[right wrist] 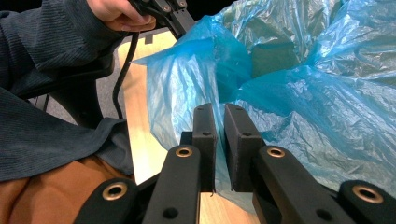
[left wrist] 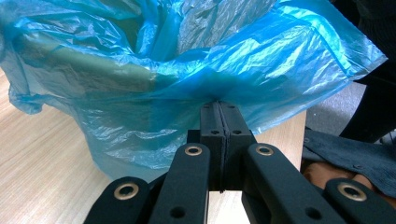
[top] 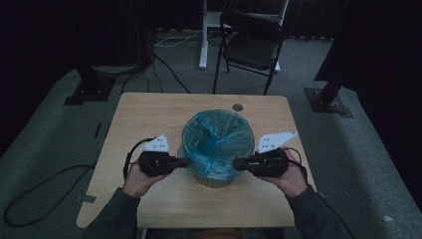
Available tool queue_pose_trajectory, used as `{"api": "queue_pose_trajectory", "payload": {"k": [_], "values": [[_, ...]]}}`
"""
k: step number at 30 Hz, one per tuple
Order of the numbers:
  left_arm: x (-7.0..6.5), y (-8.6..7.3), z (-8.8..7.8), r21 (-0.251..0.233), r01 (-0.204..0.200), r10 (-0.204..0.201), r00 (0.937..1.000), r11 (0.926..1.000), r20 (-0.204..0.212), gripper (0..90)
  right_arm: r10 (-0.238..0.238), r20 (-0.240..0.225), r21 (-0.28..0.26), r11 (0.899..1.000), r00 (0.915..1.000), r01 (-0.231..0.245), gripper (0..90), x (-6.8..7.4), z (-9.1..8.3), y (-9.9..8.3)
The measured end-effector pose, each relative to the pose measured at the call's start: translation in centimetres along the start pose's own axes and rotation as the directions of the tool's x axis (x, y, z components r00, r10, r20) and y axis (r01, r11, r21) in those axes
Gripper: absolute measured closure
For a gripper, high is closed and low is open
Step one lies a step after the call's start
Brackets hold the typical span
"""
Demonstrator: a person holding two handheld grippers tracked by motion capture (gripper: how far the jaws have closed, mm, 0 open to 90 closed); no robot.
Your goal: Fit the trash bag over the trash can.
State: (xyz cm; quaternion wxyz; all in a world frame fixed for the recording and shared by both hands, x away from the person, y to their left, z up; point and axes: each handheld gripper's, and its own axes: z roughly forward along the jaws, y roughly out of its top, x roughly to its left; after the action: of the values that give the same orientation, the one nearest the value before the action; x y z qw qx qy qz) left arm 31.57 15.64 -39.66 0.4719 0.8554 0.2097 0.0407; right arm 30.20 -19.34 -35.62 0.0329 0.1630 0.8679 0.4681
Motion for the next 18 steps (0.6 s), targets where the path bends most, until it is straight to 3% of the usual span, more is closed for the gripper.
{"api": "queue_pose_trajectory", "payload": {"k": [18], "values": [[0.0,-0.6,1.6,0.052,0.009,-0.009,0.9998,0.9986,0.015,89.4,-0.004,-0.056,0.023,1.000,0.9984,0.006,88.5,0.6,0.3,-1.0]]}}
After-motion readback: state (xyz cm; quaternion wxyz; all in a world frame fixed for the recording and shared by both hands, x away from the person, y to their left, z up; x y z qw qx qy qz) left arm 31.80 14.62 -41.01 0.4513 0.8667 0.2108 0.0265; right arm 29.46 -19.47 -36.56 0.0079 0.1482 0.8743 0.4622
